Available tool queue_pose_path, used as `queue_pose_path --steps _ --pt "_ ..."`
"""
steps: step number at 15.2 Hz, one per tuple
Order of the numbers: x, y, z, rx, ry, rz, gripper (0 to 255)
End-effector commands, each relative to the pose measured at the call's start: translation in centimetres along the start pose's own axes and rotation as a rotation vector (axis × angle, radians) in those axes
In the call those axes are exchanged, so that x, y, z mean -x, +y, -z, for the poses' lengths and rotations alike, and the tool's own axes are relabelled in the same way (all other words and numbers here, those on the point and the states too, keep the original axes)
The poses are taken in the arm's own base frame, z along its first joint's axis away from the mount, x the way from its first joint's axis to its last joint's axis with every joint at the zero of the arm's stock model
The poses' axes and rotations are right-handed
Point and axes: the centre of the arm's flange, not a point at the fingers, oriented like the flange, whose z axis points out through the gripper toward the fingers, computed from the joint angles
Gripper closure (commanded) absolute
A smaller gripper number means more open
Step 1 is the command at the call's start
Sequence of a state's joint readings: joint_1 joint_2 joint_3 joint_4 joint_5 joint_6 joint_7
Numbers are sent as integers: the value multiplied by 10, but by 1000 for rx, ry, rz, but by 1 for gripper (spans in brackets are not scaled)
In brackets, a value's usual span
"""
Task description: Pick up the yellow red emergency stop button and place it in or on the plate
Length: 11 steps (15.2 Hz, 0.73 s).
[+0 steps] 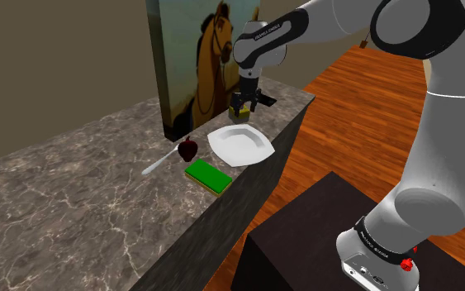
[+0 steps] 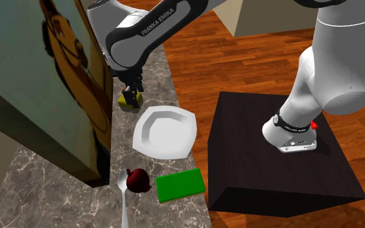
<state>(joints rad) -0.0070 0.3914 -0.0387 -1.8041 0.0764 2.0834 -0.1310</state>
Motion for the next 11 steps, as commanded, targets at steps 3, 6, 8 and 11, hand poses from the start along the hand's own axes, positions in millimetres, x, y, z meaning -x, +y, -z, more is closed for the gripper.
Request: queue_pose_path --steps 3,6,8,11 --pt "0 0 0 0 0 0 0" --pt "0 0 0 0 0 0 255" --pt "0 0 0 0 0 0 255" --pt "0 0 -1 0 0 0 255"
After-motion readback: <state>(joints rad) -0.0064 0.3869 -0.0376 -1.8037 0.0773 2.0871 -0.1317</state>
